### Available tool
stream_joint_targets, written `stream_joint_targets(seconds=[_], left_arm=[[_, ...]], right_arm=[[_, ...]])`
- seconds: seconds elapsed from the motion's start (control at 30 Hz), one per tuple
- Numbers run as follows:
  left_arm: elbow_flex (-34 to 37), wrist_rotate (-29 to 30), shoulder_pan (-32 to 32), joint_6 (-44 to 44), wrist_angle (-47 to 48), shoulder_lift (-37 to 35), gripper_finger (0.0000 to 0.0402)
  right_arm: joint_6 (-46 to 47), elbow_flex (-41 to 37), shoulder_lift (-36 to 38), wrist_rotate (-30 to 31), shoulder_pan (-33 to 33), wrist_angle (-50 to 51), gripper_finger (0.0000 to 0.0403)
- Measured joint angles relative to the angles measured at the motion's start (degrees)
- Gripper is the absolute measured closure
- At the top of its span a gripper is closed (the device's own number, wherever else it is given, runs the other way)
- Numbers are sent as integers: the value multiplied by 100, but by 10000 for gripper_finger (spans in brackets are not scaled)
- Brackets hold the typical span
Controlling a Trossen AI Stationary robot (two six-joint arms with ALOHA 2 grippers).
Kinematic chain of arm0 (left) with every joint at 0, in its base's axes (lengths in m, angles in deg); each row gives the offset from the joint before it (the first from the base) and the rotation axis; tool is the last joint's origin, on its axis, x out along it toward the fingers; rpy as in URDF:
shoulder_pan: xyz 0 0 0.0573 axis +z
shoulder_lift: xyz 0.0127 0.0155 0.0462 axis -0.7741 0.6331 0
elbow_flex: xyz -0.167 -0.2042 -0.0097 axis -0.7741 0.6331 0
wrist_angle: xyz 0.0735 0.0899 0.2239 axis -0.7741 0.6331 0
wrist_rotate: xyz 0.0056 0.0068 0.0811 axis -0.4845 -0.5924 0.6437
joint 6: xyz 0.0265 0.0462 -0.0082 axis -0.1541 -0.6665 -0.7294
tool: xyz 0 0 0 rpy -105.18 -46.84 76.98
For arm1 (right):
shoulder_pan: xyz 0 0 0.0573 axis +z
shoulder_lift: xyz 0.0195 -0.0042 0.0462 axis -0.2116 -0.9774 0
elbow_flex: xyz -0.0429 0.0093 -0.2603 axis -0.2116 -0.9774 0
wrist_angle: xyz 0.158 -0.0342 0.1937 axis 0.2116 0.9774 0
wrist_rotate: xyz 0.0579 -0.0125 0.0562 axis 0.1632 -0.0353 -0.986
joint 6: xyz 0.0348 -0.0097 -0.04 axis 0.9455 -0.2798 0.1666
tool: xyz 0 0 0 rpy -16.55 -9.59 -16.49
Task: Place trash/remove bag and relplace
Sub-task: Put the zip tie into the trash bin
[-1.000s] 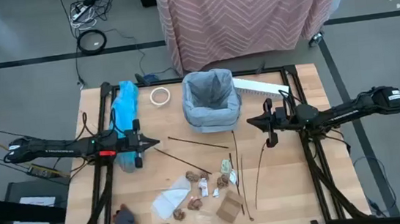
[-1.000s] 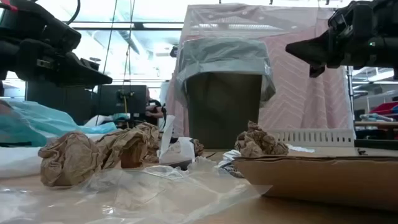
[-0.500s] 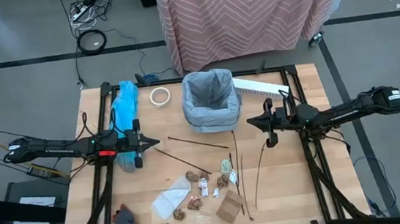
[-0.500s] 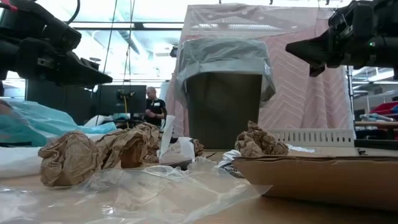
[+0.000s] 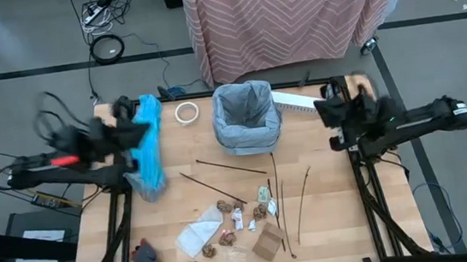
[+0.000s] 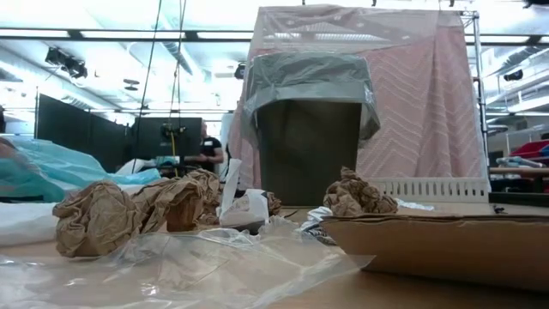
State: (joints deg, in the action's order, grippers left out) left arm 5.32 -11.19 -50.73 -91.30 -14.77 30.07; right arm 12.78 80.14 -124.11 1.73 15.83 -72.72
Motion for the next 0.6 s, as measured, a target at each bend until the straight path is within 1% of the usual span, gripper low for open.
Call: stream_joint_targets(seconds=[0.07,0.13,0.23,0.3,0.4,0.5,0.57,0.6], left_arm=[[-686,32,0,167,187,208,387],[-1301,-55,-1,207,525,416,387],[-1966,-367,-9,296,1062,745,387],[-2257,-420,-14,795,1725,919,387],[-2458,-416,-13,1519,3265,1121,387],[-2425,-415,-50,2155,4607,1249,387],[-2310,-414,-102,2437,5198,1306,387],[-2221,-415,-142,2507,5389,1326,387]], right_arm=[[-44,1115,-165,280,136,2140,403],[237,2168,-533,497,301,4173,403],[798,3374,-1242,447,660,6412,403],[1446,3818,-1687,393,932,7814,403],[2327,3934,-2150,359,1375,9071,403],[3234,3744,-2460,429,1836,9963,403],[3805,3449,-2670,384,2130,10539,402],[4005,3285,-2747,276,2275,10619,401]])
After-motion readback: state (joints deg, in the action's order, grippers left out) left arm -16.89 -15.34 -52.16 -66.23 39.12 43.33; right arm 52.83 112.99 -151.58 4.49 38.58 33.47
